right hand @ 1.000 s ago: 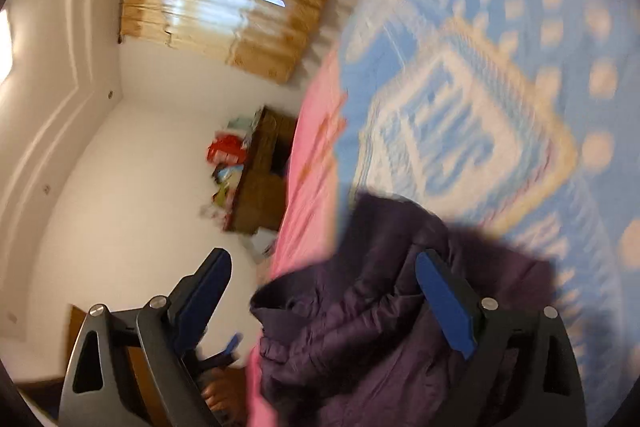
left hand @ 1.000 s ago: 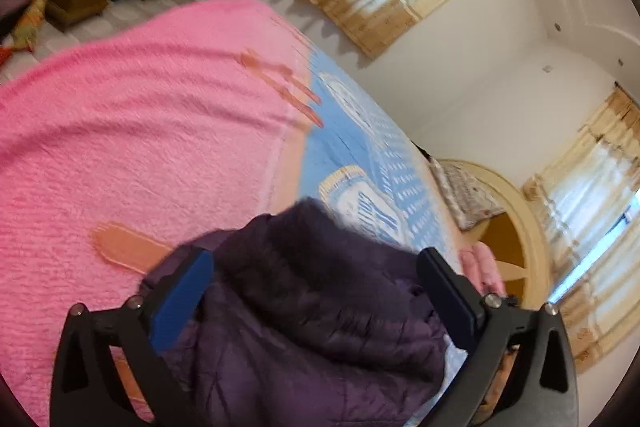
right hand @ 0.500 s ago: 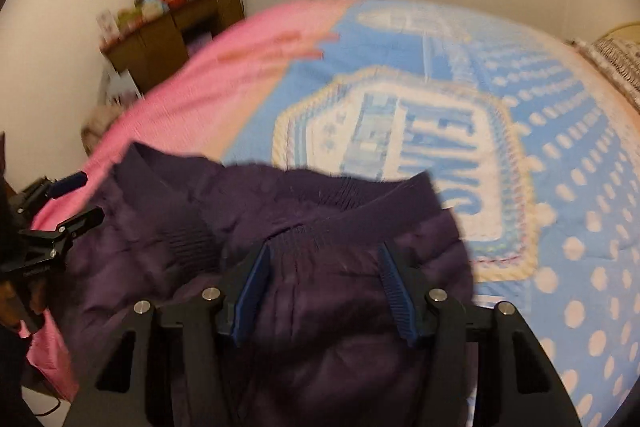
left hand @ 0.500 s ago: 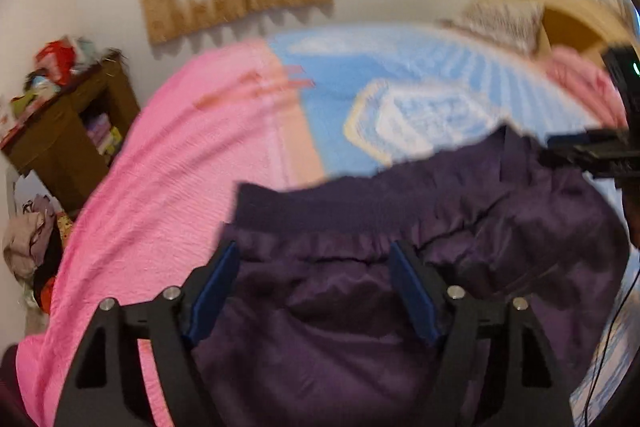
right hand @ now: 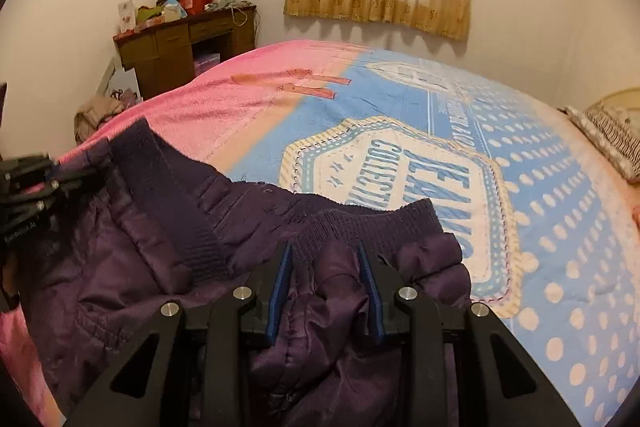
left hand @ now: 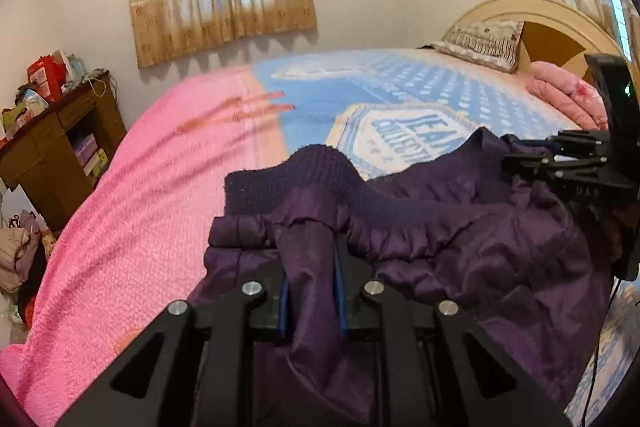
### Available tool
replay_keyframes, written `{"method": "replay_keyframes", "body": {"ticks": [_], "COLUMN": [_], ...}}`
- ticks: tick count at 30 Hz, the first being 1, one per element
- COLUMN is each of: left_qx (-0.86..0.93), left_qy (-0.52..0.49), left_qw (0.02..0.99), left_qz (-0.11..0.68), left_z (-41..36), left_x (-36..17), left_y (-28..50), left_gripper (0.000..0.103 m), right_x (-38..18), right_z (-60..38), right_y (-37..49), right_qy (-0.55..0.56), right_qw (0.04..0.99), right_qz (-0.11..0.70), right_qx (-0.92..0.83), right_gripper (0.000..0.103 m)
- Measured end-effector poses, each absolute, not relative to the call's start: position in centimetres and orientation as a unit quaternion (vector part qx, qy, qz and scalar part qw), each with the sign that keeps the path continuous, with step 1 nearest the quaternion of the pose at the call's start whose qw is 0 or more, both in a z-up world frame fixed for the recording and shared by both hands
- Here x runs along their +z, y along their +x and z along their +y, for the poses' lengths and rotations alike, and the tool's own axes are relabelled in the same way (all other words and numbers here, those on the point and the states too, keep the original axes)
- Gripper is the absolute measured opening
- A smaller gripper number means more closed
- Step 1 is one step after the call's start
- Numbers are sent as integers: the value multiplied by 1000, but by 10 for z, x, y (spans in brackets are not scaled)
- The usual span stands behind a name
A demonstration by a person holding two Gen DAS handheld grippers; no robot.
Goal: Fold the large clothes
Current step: 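Grasp the ribbed hem with both grippers and pull it straight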
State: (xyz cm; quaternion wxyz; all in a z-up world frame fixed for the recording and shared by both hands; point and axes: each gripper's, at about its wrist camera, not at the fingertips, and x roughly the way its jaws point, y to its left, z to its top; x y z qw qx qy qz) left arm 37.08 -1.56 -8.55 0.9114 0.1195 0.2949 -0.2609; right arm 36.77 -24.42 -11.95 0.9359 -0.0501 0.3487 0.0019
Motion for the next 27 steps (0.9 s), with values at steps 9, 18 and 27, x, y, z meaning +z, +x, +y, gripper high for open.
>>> {"method": "replay_keyframes", "body": {"ticks": [9, 18, 27], "left_qx": [-232, -177, -161], "left_qy": [12, 72, 77], "left_qw": [936, 916, 900], "left_qz": [266, 353, 397], "left_z": [8, -31, -35], "left_x": [-59, -124, -144], "left_y": [382, 443, 448], "left_gripper": [18, 22, 36], "right_x": [-74, -149, -174], "right_z": [-247, -283, -291], "right_y": [350, 423, 447], "right_qy": [-48, -10, 5], "right_qw": [969, 927, 900], "right_qz": [239, 360, 423], "right_qx": [-48, -102, -106], "right_gripper": [33, 33, 38]}}
